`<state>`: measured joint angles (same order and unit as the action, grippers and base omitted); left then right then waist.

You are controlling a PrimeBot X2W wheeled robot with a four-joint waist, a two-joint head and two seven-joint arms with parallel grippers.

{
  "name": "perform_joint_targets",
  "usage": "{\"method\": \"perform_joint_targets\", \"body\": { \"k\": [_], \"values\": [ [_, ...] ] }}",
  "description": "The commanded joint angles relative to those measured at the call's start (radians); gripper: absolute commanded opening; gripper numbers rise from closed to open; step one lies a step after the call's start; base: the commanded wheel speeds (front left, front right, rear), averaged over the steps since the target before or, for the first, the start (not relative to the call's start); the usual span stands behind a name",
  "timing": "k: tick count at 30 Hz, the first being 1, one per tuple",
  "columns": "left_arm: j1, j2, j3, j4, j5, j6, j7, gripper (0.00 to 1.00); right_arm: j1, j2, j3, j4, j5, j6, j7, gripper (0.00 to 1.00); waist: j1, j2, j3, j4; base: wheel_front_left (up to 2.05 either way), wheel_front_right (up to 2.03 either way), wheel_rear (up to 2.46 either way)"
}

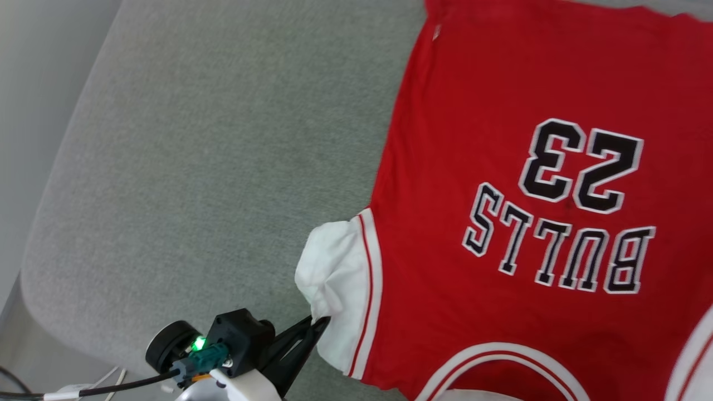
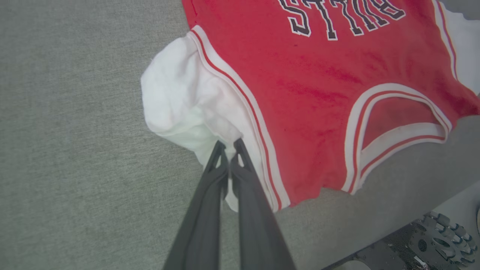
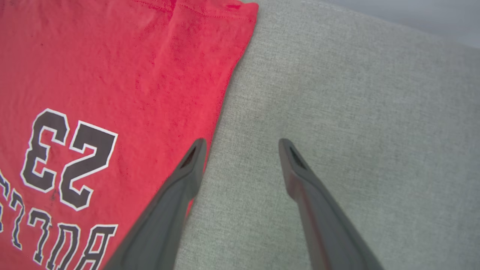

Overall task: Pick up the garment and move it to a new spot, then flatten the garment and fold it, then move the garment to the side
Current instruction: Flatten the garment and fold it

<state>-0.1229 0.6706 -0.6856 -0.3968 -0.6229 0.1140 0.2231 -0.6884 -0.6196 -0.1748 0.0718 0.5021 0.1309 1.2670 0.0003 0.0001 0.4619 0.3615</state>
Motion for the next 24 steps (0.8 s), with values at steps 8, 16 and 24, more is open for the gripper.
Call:
{"method": "perform_joint_targets", "body": {
  "k": [8,16,24],
  "values": [
    [-0.067,-0.054,-0.032,-0.017,0.032,-0.029,-0.017,0.0,-0.241,0.039,-0.072,0.05,-0.25,0.0,0.211,1.0,-0.0003,-0.0001,0.148,0.155,0.0,0.0,0.0],
    [-0.095,-0.092,-0.048,-0.006,0.038,-0.047,-0.041,0.0,-0.301,0.046,-0.127,0.077,-0.376,0.0,0.279,1.0,-0.0003,-0.0001,0.194,0.215,0.0,0.0,0.0],
    [-0.094,-0.103,-0.046,0.006,0.036,-0.039,-0.06,0.0,-0.193,0.046,-0.115,0.097,-0.378,0.0,0.299,0.29,-0.0003,-0.0001,0.213,0.218,0.0,0.0,0.0]
  ]
}}
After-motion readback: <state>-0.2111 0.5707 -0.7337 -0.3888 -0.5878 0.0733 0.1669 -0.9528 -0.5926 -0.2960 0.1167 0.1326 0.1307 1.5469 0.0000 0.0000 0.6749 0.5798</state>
